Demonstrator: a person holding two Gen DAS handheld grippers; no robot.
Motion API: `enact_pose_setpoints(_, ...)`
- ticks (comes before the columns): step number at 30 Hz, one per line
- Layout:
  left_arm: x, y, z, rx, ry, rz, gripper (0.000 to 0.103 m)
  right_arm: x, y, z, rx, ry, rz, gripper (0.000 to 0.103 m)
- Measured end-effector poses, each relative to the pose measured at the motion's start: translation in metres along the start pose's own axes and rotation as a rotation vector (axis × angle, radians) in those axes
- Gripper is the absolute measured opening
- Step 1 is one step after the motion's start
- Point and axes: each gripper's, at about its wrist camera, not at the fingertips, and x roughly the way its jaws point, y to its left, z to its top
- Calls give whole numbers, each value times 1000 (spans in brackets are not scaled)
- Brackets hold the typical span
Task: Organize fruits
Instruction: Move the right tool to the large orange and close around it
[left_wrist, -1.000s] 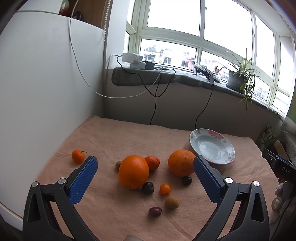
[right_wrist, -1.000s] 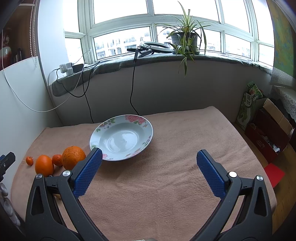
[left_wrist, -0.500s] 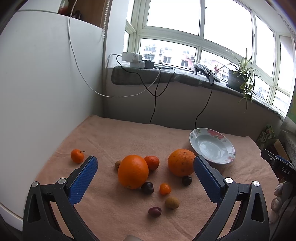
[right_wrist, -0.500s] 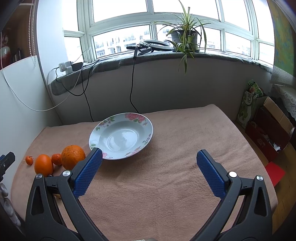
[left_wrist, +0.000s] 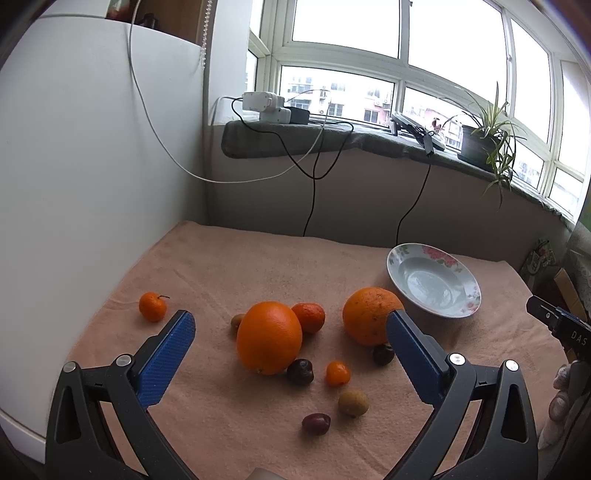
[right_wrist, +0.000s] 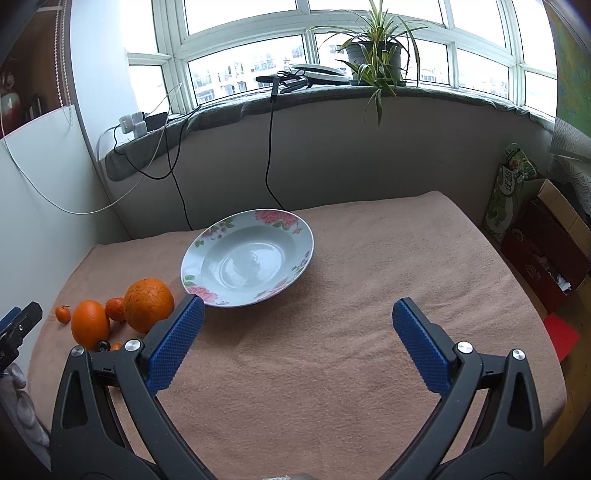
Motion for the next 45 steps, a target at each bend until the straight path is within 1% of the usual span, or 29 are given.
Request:
enact_pose_setpoints(3,4,-1,0,9,5,-3,102,7,0,0,7,25,37,103)
enact_pose_setpoints(7,8,-3,0,17,14,-9,102,15,0,-1,17,48,62,103)
enact_pose_setpoints(12,19,-4,0,20,45,-37,102,28,6,-3,14,87,133,103)
enact_pose_setpoints(17,30,-2,1,10,81,-100,102,41,14,-5,19,132,210,103)
enact_pose_setpoints(19,34,0,1,1,99,-129,98,47,18,-6,25,156,237,103)
enact_pose_setpoints(21,37,3,1,-15,112,-145,98,51,23,-8,30,176,271,103)
enact_pose_setpoints(24,38,9,-3,-29,126,-154,97,55,32,-10,18,194,312,103)
enact_pose_setpoints(26,41,14,-7,-38,142,-155,94,57,40,-11,-1,200,325,103)
enact_pose_setpoints(30,48,25,-15,-71,178,-163,92,67,51,-10,-12,231,355,103)
enact_pose_setpoints(32,50,28,-16,-87,192,-181,87,73,56,-11,-9,252,378,103)
enact_pose_setpoints(33,51,28,-16,-88,197,-188,87,76,59,-11,-9,260,382,103)
enact_pose_setpoints(37,56,21,-11,-59,201,-223,86,87,68,-12,-7,288,395,103)
enact_pose_setpoints(38,58,18,-9,-52,204,-240,84,90,69,-12,1,300,406,103)
enact_pose_setpoints(41,64,8,-5,-23,217,-291,81,99,74,-12,39,336,446,103)
enact_pose_setpoints(43,68,2,-4,-2,228,-325,80,104,76,-11,65,354,467,103)
enact_pose_setpoints(45,71,-5,-4,23,234,-340,80,110,79,-10,91,372,476,103)
